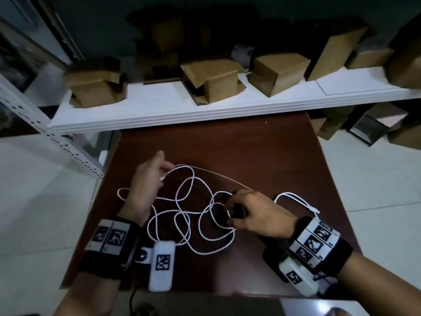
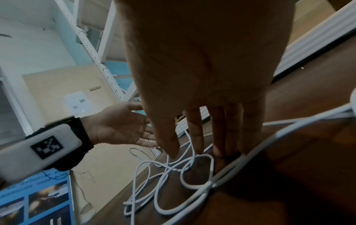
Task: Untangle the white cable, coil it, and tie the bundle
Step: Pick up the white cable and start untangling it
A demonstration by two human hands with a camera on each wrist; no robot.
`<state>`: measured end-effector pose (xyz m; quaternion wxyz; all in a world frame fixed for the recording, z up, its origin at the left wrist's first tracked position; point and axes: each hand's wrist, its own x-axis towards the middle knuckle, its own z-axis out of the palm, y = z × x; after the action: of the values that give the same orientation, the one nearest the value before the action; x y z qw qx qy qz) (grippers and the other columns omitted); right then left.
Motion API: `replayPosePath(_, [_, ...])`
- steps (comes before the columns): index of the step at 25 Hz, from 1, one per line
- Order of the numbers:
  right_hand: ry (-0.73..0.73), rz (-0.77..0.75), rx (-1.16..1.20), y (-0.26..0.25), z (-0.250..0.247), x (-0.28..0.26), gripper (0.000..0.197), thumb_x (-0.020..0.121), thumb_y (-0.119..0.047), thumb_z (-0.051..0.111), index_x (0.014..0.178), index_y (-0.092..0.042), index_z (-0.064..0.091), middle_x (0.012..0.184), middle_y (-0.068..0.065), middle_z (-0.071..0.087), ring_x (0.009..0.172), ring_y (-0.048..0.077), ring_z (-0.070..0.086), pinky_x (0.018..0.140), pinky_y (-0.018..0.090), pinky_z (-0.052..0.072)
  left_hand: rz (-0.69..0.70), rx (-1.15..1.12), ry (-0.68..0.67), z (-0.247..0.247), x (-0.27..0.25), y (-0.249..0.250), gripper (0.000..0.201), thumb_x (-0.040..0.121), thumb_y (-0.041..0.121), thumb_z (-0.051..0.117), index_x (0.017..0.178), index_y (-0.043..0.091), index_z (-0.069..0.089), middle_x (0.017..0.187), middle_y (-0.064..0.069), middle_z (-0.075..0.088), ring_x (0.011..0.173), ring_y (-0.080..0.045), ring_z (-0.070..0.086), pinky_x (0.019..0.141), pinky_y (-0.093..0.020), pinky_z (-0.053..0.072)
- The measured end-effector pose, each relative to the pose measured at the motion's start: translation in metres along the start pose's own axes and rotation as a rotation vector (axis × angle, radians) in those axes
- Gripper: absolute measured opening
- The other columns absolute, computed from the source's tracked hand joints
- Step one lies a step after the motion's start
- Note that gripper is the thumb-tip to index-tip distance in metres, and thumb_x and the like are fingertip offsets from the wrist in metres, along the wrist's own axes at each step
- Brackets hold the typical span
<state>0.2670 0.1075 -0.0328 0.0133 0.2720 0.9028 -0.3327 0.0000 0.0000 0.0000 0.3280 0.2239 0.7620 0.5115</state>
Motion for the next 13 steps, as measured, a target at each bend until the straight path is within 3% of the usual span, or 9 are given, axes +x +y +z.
replayPosePath(2, [-0.015,0.029,-0.030,-0.006,0.001,-0.004,0.047,0.077,-0.053,0.071,0.118,-0.031,0.070,0.111,-0.009,0.062,0.102,0.011,0.062,0.092,0.031,0.050,-0.094,0.214,-0.153,0.010,-0.005,-0.004,0.075,0.093,0.076,0.034,0.087,0.020,0.084,0.131,-0.003,0.070,0.122,-0.024,0.062,0.116,-0.053,0.040])
replayPosePath(4, [-0.028,0.038,-0.043,-0.010,0.003,-0.009,0.047,0.078,-0.051,0.071,0.118,-0.029,0.069,0.115,-0.006,0.062,0.107,0.015,0.062,0.095,0.033,0.049,-0.142,0.331,-0.281,0.022,-0.007,-0.009,0.082,0.095,0.080,0.031,0.089,0.018,0.084,0.136,0.001,0.062,0.124,-0.024,0.059,0.117,-0.053,0.038])
replayPosePath(7, [-0.071,0.057,-0.090,-0.013,-0.001,-0.021,0.047,0.080,-0.046,0.073,0.121,-0.025,0.066,0.122,-0.001,0.060,0.115,0.019,0.060,0.099,0.033,0.048,-0.132,0.383,-0.343,0.027,-0.007,-0.005,0.083,0.099,0.079,0.031,0.088,0.015,0.083,0.127,0.003,0.066,0.111,-0.021,0.066,0.113,-0.050,0.043])
replayPosePath(10, [-0.129,0.053,-0.175,-0.018,-0.004,-0.027,0.045,0.082,-0.043,0.074,0.121,-0.023,0.064,0.125,0.003,0.056,0.117,0.023,0.057,0.098,0.032,0.048,-0.106,0.361,-0.344,0.025,-0.016,-0.004,0.089,0.099,0.078,0.028,0.080,0.012,0.085,0.104,-0.008,0.080,0.099,-0.024,0.075,0.108,-0.045,0.051])
replayPosePath(13, [-0.044,0.044,-0.142,-0.032,-0.007,-0.020,0.043,0.085,-0.044,0.074,0.119,-0.021,0.060,0.120,0.004,0.054,0.114,0.024,0.056,0.097,0.033,0.046,-0.112,0.173,-0.337,0.030,-0.027,0.001,0.090,0.107,0.066,0.024,0.077,0.004,0.081,0.094,-0.020,0.081,0.100,-0.035,0.075,0.095,-0.041,0.058])
